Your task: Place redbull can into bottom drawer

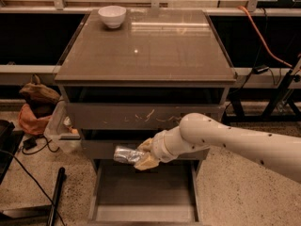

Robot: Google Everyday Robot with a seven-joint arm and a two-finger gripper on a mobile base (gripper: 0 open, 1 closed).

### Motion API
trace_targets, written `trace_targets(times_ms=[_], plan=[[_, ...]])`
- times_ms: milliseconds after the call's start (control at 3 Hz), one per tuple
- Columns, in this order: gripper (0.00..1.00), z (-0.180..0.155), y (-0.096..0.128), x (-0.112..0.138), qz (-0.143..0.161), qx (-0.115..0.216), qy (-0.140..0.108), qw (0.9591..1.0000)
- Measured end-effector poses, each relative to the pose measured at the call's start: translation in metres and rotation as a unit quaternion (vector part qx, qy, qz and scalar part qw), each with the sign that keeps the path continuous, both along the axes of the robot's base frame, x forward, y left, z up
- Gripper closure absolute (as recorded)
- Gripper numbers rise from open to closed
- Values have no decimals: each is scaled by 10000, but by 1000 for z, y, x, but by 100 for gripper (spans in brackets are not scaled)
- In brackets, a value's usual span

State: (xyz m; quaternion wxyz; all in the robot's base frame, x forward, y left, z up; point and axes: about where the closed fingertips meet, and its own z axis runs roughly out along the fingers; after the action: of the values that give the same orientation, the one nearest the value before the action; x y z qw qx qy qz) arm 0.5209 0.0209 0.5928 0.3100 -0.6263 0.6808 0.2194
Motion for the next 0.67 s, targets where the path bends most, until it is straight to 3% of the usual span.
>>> trace_targets(times_ms=[333, 667], plan=[[100, -40, 20, -2, 51, 237, 40, 9997], [100, -135, 54, -9, -36, 355, 362, 9987]])
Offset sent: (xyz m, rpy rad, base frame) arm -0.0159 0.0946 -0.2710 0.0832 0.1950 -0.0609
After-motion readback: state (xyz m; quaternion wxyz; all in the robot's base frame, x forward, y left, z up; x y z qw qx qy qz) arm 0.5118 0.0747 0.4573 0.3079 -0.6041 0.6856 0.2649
